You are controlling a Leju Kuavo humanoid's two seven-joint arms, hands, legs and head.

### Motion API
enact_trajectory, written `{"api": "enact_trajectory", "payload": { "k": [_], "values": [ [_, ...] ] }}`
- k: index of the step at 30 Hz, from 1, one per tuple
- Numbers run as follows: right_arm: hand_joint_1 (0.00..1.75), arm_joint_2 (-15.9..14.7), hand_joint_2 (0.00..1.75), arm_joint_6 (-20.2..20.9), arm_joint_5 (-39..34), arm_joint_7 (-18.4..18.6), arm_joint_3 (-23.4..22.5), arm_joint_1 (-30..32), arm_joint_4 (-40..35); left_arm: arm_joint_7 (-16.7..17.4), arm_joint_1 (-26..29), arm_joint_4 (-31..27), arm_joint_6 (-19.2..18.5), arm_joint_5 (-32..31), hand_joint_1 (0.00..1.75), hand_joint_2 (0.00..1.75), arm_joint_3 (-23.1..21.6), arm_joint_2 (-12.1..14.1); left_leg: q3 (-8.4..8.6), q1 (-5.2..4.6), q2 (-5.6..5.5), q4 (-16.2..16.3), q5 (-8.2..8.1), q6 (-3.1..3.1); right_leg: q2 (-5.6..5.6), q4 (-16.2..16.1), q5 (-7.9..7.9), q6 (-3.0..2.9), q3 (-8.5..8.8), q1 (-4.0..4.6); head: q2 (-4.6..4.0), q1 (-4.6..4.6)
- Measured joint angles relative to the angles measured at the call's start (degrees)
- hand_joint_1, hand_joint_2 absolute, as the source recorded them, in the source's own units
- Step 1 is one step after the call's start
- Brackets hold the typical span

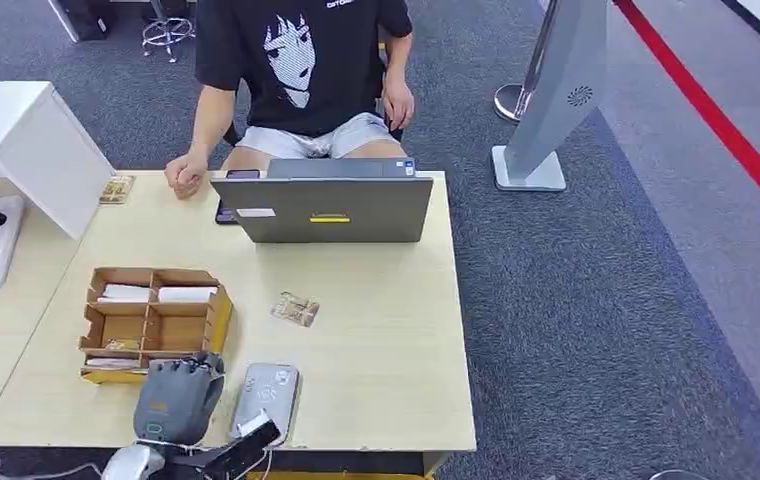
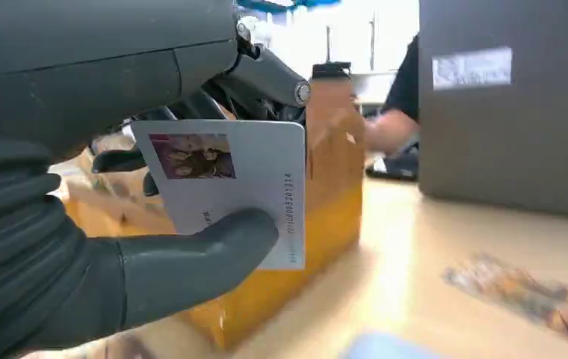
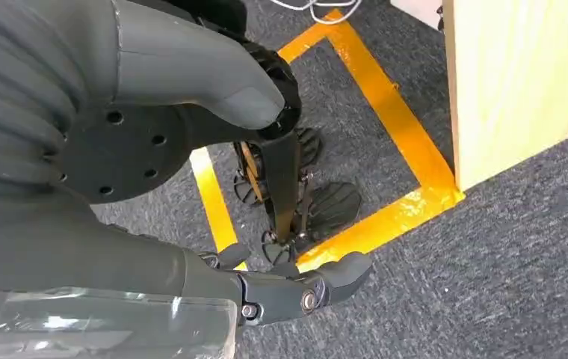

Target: Pass the card to the sensor for recognition and then transmit it.

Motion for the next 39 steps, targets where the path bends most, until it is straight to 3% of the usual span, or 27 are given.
{"api": "enact_trajectory", "payload": {
  "k": [5, 14, 21, 33, 34, 35, 39],
  "values": [
    [0.00, 0.0, 1.75, 0.6, 1.6, 0.1, 0.0, 0.0, 0.0, 0.6, -2.1, -2.7, 0.0, -0.8, 1.75, 1.75, 0.8, 1.8, 0.00, -0.01, 0.00, 0.0, 0.02, -0.02, 0.01, 0.0, 0.01, 0.00, 0.00, -0.01, 0.00, 0.02],
    [0.00, 0.0, 1.75, 1.0, 4.1, 0.3, 0.2, -0.2, 0.0, 2.9, -12.8, -5.4, -1.8, -2.2, 1.75, 1.75, 2.2, 4.7, 0.01, -0.02, 0.01, 0.0, 0.06, -0.02, 0.00, 0.0, 0.06, -0.04, 0.02, -0.01, 0.00, 0.02],
    [0.00, 0.0, 1.75, 1.0, 4.4, 0.3, 0.2, -0.2, 0.0, 3.0, -14.5, -5.8, -1.8, -2.5, 1.75, 1.75, 2.2, 5.3, -0.01, -0.02, 0.01, 0.0, 0.05, -0.02, 0.01, 0.0, 0.05, -0.05, -0.01, -0.01, 0.00, 0.00],
    [0.00, 0.0, 1.75, 1.3, 5.9, 0.8, 0.2, -0.2, 0.0, 6.1, -20.7, -5.7, -3.0, -5.0, 1.75, 1.75, 2.2, 6.2, 0.00, -0.02, 0.01, 0.0, 0.09, -0.06, 0.01, 0.0, 0.07, -0.05, -0.01, -0.01, 0.00, 0.02],
    [0.00, 0.0, 1.75, 1.3, 6.0, 0.9, 0.2, -0.2, 0.0, 6.1, -20.8, -5.7, -3.0, -5.0, 0.51, 1.75, 2.2, 6.2, 0.00, -0.02, 0.02, 0.0, 0.09, -0.06, 0.02, 0.0, 0.07, -0.05, -0.01, -0.01, 0.00, 0.00],
    [0.00, 0.0, 1.75, 1.3, 6.1, 0.9, 0.2, -0.2, 0.0, 6.1, -20.9, -5.7, -3.0, -4.8, 0.00, 1.75, 2.2, 6.3, 0.00, -0.02, 0.03, 0.0, 0.09, -0.06, 0.04, 0.0, 0.06, -0.05, -0.01, -0.01, 0.00, 0.00],
    [0.00, 0.0, 1.75, 1.3, 6.2, 0.9, 0.2, -0.2, 0.0, 5.9, -20.9, -5.7, -3.9, -3.1, 0.00, 1.75, 2.2, 6.3, -0.01, -0.01, 0.01, 0.0, 0.08, -0.06, 0.03, 0.0, 0.06, -0.05, -0.02, -0.01, 0.00, 0.02]
  ]
}}
